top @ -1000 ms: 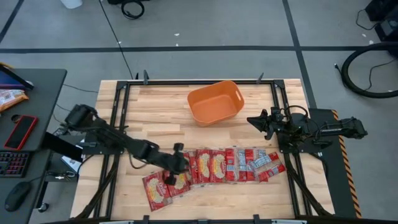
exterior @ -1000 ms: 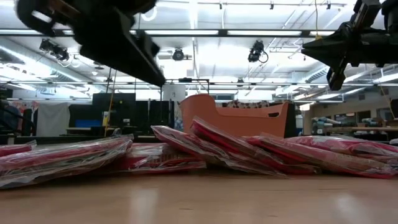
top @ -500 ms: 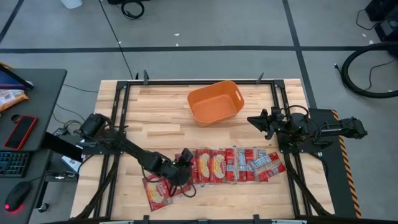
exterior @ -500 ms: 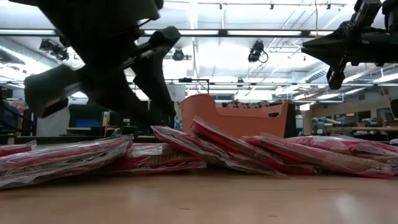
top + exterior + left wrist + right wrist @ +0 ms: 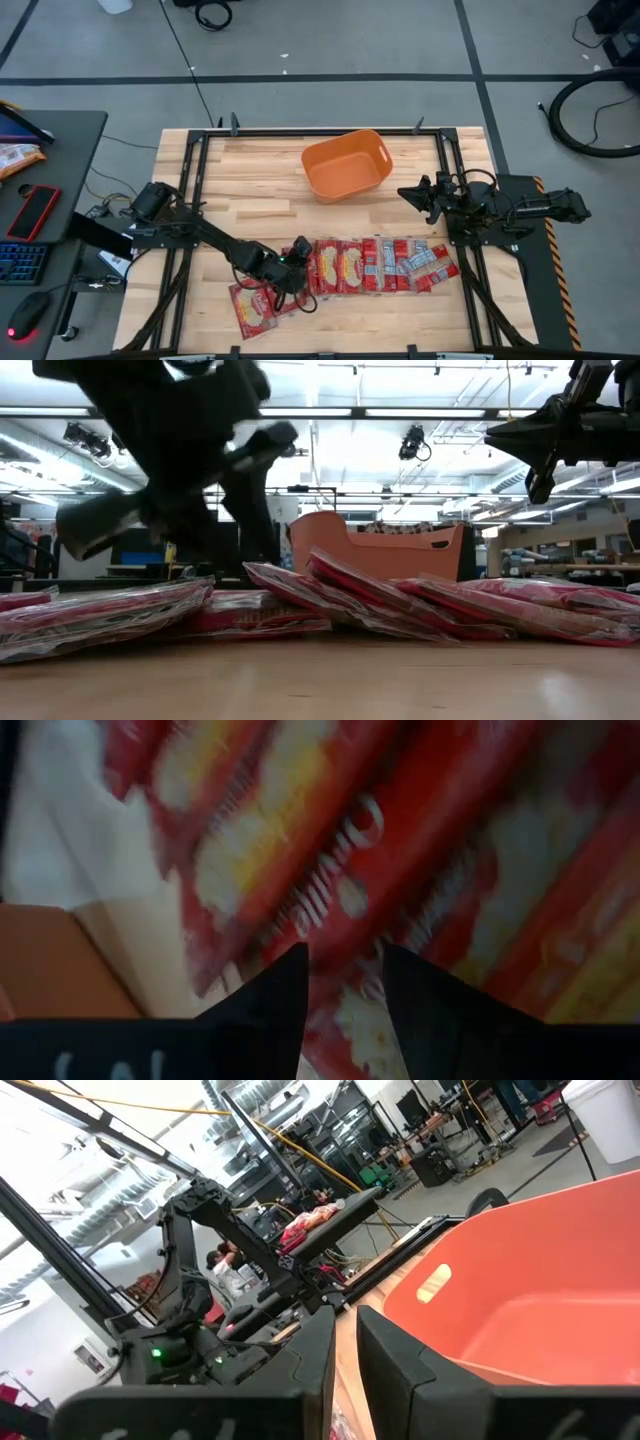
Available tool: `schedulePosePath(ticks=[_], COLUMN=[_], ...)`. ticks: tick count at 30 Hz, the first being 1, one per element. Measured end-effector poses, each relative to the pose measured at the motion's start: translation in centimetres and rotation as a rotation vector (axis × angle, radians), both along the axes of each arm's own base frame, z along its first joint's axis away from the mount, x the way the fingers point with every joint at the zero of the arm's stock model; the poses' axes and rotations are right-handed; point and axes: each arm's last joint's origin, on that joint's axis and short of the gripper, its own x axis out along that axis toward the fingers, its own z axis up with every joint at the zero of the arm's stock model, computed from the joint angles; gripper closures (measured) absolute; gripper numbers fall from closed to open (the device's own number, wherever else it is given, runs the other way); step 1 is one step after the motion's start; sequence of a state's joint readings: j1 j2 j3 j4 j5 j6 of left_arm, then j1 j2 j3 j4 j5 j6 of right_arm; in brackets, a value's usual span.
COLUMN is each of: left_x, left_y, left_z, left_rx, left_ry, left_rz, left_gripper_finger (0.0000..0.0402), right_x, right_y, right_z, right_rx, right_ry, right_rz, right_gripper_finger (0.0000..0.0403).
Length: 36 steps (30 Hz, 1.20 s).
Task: Sort popcorn bags into baskets
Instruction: Put the red popcorn bag into the orange bin
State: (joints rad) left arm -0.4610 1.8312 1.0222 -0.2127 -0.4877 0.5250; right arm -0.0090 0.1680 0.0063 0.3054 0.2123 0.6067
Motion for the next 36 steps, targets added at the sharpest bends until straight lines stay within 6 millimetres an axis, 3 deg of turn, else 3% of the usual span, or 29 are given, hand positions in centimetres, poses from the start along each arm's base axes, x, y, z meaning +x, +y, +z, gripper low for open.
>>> schedulePosePath(ticks=[6, 11, 21, 24, 29, 36], left_x=[0.7, 0.8, 1.0, 1.0, 0.3, -1.6], left_y=[-0.2, -0.3, -0.9, -0.9, -0.5, 1.0], left_z=[-2.2, -2.9, -2.1, -1.9, 0.1, 5.1], left_rx=[0.105, 0.112, 0.063, 0.034, -0.007, -0.122], left_ry=[0.023, 0.028, -0.055, -0.065, -0.074, -0.131], left_rz=[-0.05, -0.042, -0.033, -0.01, 0.033, 0.157], left_gripper_finger=[0.0264, 0.0273, 0.0386, 0.0393, 0.0397, 0.0399], right_x=[0.0, 0.0, 0.0, 0.0, 0.0, 0.0], right_y=[0.0, 0.0, 0.0, 0.0, 0.0, 0.0], right_z=[0.0, 0.1, 0.1, 0.1, 0.1, 0.1], right_rx=[0.0, 0.0, 0.0, 0.0, 0.0, 0.001], right_ry=[-0.003, -0.008, -0.007, -0.007, -0.007, -0.007], right_rz=[0.0, -0.001, -0.001, -0.001, -0.001, -0.004], right_gripper_finger=[0.0351, 0.0351, 0.0351, 0.0351, 0.0351, 0.0351])
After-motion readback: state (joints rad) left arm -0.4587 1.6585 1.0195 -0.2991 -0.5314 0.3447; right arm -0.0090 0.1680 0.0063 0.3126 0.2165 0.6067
